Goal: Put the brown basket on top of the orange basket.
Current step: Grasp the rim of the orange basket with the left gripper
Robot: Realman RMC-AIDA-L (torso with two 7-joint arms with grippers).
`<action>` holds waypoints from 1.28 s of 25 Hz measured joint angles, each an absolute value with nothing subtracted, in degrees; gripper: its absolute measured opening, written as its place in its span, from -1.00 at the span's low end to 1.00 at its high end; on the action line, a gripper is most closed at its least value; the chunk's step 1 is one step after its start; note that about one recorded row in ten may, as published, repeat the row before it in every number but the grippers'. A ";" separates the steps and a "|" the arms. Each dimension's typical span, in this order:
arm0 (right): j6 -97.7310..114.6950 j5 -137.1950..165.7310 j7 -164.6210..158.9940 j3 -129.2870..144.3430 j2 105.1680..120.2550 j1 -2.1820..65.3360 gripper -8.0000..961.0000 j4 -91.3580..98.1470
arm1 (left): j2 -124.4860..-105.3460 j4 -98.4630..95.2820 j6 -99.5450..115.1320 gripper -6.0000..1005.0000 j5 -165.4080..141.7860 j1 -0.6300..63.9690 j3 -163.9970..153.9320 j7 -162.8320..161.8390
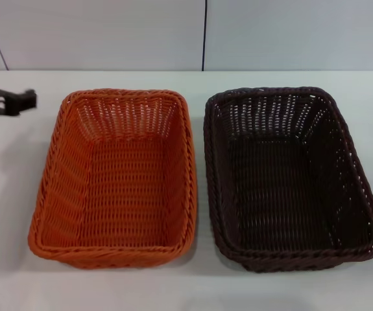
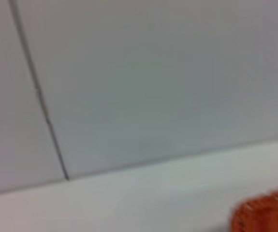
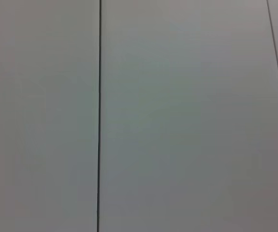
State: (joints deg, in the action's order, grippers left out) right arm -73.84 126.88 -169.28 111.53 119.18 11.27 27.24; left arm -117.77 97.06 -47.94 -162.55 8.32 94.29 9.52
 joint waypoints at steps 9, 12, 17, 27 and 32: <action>-73.72 126.68 -169.28 111.62 119.20 11.33 0.45 26.79 | -118.15 101.03 -63.90 0.59 -163.27 11.88 92.81 7.56; -73.78 126.65 -169.28 111.62 119.26 11.23 0.46 26.74 | -118.07 99.32 -65.57 0.59 -163.34 12.66 90.57 4.96; -73.76 126.64 -169.28 111.62 119.21 11.33 0.46 26.71 | -118.13 94.90 -65.67 0.59 -163.40 14.18 89.61 4.91; -73.69 126.66 -169.28 111.66 119.17 11.28 0.45 26.71 | -118.17 86.93 -65.78 0.59 -163.63 18.05 89.68 4.85; -73.82 126.67 -169.28 111.70 119.22 10.93 0.45 26.71 | -118.03 85.83 -66.16 0.54 -164.63 18.95 89.77 5.58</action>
